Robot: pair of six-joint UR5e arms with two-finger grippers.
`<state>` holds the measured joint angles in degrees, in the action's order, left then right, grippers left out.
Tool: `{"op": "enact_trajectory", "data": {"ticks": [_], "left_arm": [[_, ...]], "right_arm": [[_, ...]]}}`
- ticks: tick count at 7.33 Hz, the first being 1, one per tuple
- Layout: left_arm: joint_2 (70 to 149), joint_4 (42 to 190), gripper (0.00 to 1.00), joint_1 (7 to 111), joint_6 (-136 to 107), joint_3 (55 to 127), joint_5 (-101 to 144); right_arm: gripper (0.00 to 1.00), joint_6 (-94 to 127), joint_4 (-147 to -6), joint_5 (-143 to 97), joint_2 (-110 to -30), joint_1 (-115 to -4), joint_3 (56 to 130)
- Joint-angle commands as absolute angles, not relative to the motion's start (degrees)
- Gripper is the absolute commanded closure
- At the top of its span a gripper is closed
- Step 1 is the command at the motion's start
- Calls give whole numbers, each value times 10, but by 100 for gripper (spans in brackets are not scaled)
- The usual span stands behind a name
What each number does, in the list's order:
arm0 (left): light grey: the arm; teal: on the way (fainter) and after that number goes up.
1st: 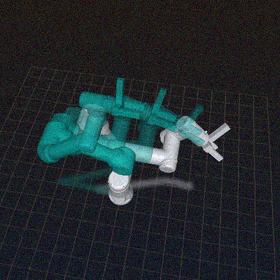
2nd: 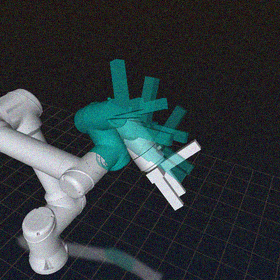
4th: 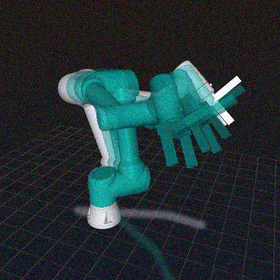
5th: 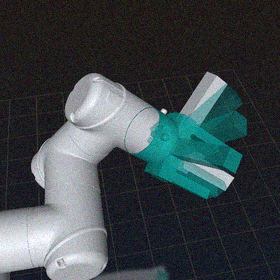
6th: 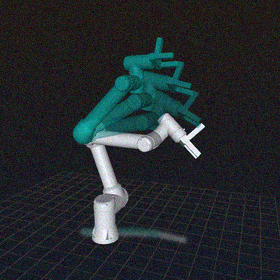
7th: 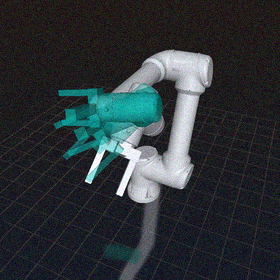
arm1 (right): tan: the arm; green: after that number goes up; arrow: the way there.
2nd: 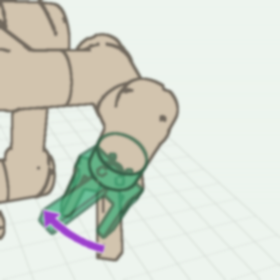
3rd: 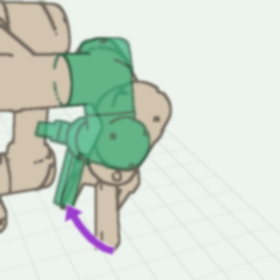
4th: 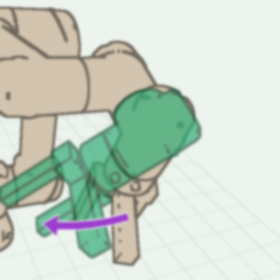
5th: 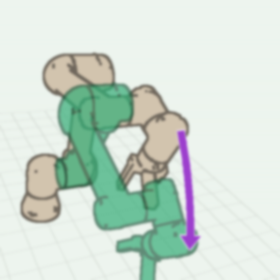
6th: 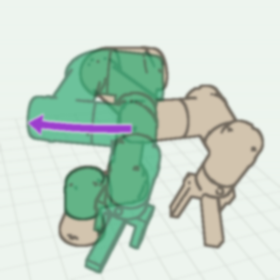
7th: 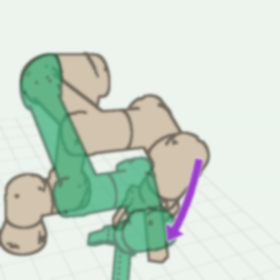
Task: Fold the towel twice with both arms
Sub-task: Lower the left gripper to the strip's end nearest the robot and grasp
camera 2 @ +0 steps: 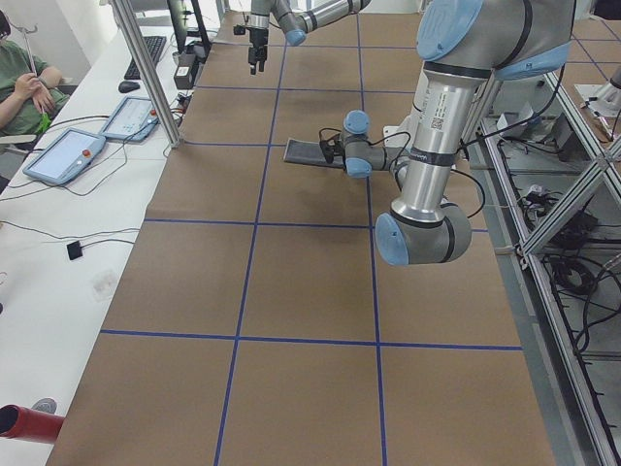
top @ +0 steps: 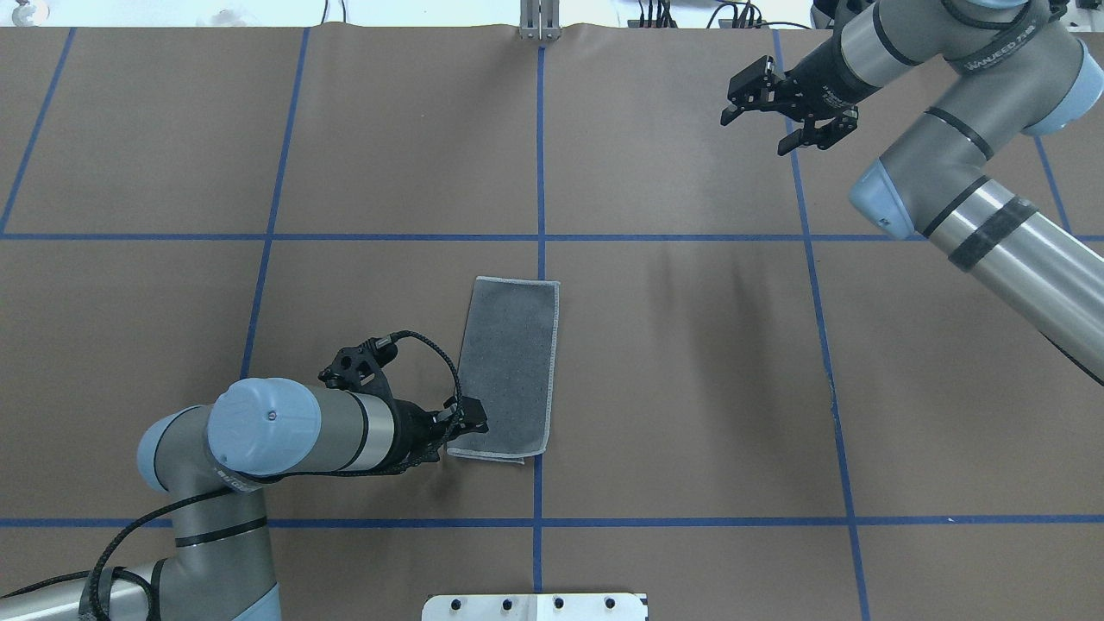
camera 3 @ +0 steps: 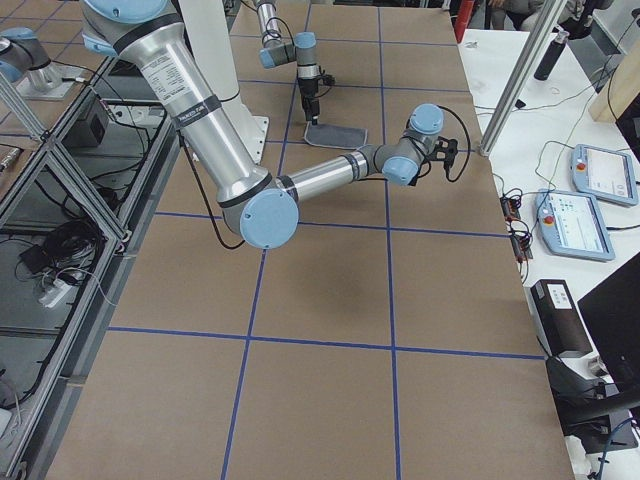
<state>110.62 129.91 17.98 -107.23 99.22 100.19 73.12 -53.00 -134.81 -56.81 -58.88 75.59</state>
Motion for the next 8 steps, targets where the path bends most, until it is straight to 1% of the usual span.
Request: {"op": "enact_trajectory", "data": {"ticks": [1,2,5,6,8], "left_arm": [[1107,1300,38,179,-1072,990,1002],[1107,1300,48,179,-1072,991,1003],[1114,1299,89,180,-1077,998,1005],[1115,1298,100,180,-1077,998,1008],[1138,1293,100,180,-1106,998,1008]], "right_arm": [[0,731,-530,-1347,-568,-589,756],[0,731,-530,-1347,-569,-589,756],[0,731,-530,-1346,-569,-589,755],[0,732,-529,-1346,-569,-589,755],[0,732,-529,-1346,-570,-589,755]]}}
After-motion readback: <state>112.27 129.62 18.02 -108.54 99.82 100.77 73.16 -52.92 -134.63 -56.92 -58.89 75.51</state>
